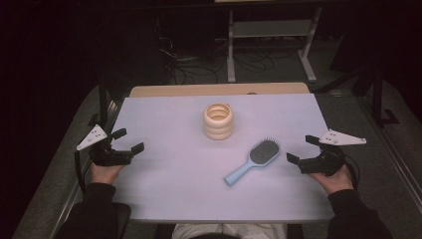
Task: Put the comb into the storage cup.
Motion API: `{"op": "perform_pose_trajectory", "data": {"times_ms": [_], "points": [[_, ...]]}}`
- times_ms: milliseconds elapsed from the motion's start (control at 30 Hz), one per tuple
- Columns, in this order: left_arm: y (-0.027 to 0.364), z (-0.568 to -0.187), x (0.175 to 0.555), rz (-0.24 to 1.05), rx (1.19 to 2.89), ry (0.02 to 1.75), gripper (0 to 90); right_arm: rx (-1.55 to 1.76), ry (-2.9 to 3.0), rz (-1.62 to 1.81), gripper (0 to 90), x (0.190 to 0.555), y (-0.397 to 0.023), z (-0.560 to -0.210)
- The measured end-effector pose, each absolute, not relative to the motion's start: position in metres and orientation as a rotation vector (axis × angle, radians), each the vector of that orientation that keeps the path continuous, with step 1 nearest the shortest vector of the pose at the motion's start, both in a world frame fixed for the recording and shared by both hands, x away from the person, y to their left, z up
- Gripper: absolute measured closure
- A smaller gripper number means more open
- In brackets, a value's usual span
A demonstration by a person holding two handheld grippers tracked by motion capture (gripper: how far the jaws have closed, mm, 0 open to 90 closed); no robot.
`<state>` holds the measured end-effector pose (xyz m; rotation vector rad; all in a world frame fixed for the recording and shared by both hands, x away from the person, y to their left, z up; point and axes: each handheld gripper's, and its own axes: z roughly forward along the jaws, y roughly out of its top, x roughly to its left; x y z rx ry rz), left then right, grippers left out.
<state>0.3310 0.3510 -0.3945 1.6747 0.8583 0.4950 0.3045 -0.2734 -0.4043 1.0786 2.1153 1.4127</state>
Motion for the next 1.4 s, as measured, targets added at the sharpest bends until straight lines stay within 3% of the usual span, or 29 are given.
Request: {"op": "perform_pose_trajectory", "data": {"times_ms": [1400], "points": [[0.35,-0.395,0.327,0.483,1.68,0.848,0.0,1.034,2.141,1.469,0.0,0.301,-0.26,-0.386]]}}
